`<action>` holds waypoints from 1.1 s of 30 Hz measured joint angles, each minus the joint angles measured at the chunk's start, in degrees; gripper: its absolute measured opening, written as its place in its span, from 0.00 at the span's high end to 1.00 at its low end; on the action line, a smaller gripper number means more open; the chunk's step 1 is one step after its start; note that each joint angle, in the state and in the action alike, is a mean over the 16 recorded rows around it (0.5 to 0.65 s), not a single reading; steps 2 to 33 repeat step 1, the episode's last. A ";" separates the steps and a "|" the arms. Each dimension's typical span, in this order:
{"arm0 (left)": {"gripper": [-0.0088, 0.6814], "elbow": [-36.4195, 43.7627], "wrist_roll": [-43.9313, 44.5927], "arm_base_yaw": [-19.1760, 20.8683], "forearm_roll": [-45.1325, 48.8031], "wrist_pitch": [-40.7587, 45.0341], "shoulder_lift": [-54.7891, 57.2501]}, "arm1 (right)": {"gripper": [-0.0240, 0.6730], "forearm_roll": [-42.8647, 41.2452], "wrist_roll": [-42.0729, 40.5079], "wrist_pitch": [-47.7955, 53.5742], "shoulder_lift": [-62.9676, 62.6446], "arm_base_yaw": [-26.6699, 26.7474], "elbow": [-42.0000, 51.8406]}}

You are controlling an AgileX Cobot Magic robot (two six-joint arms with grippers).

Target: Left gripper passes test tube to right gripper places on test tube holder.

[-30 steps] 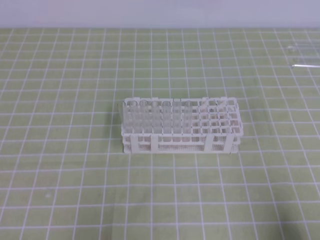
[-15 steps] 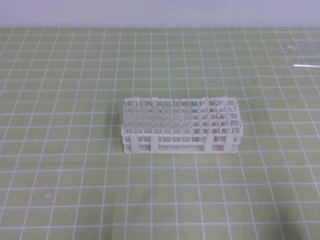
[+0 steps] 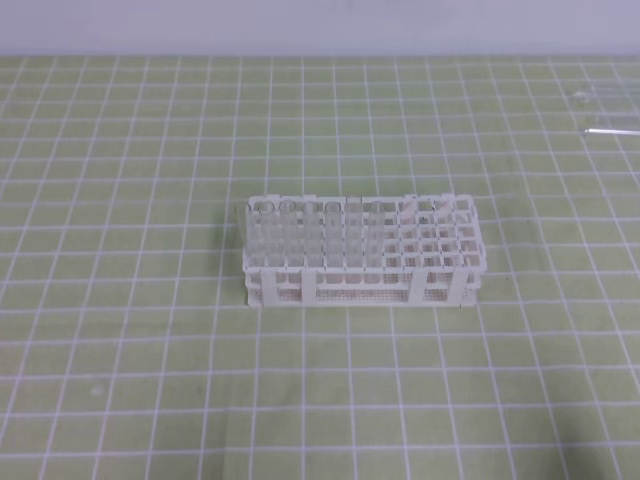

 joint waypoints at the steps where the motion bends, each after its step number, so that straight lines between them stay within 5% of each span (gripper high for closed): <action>1: 0.99 0.02 0.00 0.00 -0.01 -0.03 -0.06 | 0.99 0.00 0.00 0.00 0.00 0.00 0.00; 33: 0.99 0.02 0.00 0.00 -0.01 -0.03 -0.06 | 0.99 0.00 0.00 0.00 0.00 0.00 0.00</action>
